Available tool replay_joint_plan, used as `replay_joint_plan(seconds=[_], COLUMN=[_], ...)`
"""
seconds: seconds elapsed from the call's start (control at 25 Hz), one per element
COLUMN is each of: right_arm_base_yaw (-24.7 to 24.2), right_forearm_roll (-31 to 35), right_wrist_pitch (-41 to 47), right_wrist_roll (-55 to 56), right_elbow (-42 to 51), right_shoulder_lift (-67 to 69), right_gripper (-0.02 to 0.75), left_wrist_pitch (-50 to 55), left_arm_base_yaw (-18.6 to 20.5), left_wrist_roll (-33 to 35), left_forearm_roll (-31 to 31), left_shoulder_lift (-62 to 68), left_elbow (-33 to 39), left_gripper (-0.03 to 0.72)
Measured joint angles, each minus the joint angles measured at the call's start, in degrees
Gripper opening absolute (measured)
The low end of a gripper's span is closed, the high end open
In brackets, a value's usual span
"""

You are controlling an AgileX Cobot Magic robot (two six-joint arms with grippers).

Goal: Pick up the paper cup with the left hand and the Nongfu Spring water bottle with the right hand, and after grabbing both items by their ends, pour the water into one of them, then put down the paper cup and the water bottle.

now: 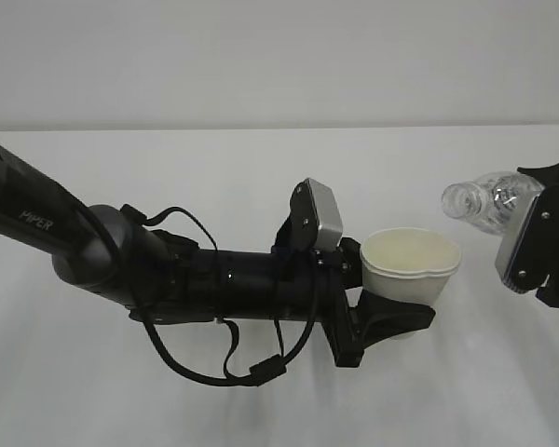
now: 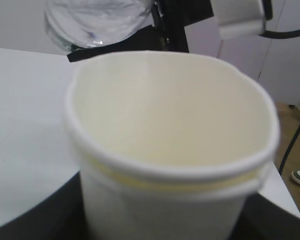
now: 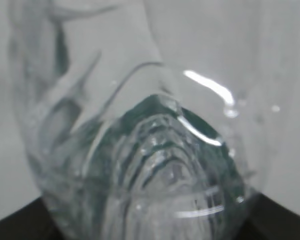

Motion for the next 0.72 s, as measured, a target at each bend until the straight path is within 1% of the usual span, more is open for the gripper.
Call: replay_joint_plan(seconds=[0.28,0.72], right_arm_base_yaw=[0.0,0.0], right_forearm_roll=[-0.63,-2.05], right_wrist_pitch=[-1.84,-1.88], right_wrist_roll=[-2.98,-6.79], right_elbow=[0.0,0.0], right_shoulder_lift=[0.1,0.1], right_gripper=[0.449,0.449], left_wrist_pitch=[0.25,0.25], left_arm_base_yaw=[0.0,0.0], left_wrist_roll=[0.0,0.0], left_forearm_roll=[0.13,0.36], left_shoulder_lift=[0.12,0.12], left_elbow=[0.02,0.02], left_gripper=[0.435,0.435])
